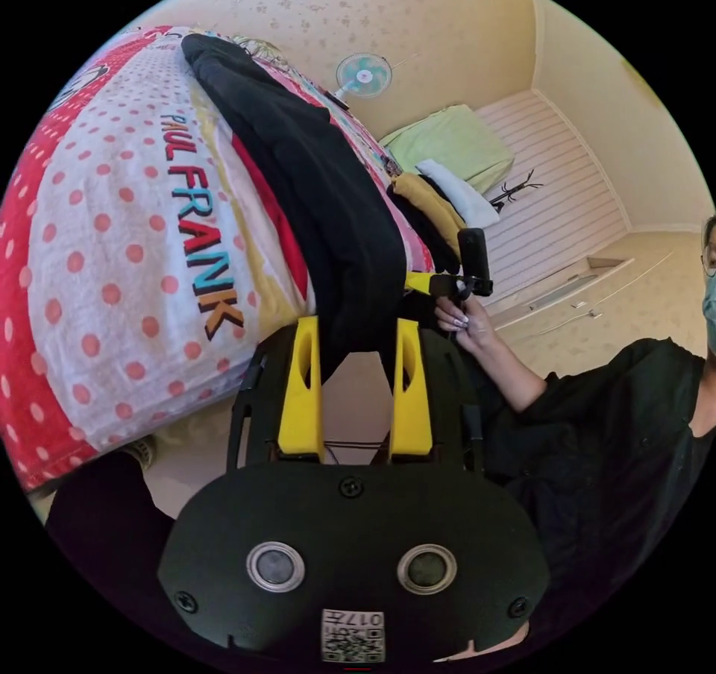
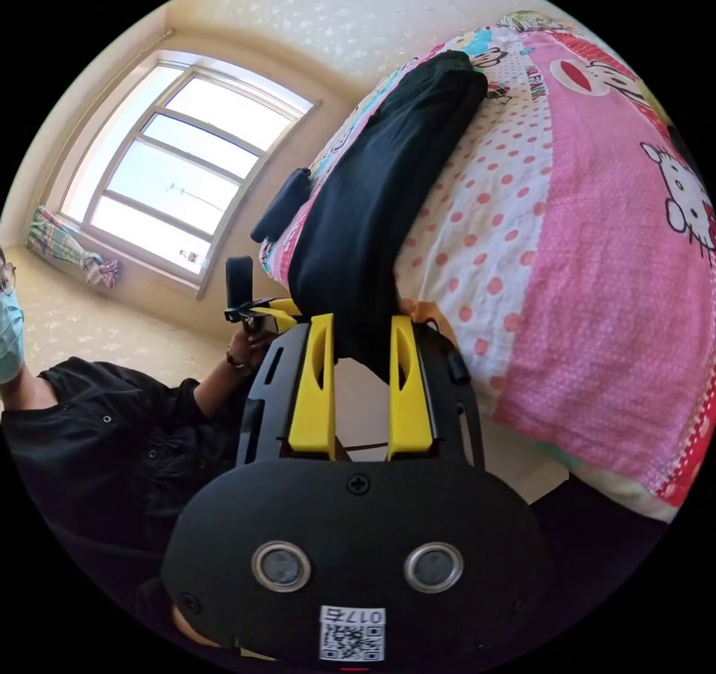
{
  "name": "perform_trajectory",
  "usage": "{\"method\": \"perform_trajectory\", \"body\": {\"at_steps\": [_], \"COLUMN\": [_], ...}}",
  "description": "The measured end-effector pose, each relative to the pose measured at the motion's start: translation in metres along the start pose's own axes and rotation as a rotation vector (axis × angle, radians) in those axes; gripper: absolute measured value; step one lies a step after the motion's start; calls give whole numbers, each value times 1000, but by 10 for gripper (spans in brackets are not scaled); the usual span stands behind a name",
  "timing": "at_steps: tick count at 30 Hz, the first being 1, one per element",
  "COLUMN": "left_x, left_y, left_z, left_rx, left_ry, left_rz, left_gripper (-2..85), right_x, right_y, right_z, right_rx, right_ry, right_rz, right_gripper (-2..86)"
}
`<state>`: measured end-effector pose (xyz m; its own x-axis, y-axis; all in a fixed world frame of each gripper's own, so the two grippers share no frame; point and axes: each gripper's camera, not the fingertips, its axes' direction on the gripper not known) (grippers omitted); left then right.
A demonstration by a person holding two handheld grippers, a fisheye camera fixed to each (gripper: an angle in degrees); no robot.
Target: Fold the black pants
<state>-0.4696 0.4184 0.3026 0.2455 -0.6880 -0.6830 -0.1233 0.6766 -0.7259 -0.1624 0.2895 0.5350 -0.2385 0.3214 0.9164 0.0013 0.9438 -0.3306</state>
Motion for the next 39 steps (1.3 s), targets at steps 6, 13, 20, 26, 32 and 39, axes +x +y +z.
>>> {"method": "perform_trajectory", "body": {"at_steps": [6,13,20,26,32,39], "left_x": [-5,-2,10,5,-1,32], "left_y": [23,29,28,27,22,18], "left_z": [-12,2,34,48,55,69], "left_rx": [170,193,166,177,163,145], "left_ry": [23,-46,-157,-126,-101,-269], "left_rz": [-90,-66,-5,0,-72,-14], "left_gripper": [126,87,100,107,81,54], "right_x": [-16,-18,-19,-5,15,-31], "right_y": [21,29,39,45,42,51], "right_z": [-29,-7,-7,2,-3,-4], "right_rx": [142,115,147,149,126,199], "right_ry": [86,119,218,126,28,328], "right_rz": [13,-38,-86,-60,24,-53], "right_gripper": [105,85,97,92,34,17]}}
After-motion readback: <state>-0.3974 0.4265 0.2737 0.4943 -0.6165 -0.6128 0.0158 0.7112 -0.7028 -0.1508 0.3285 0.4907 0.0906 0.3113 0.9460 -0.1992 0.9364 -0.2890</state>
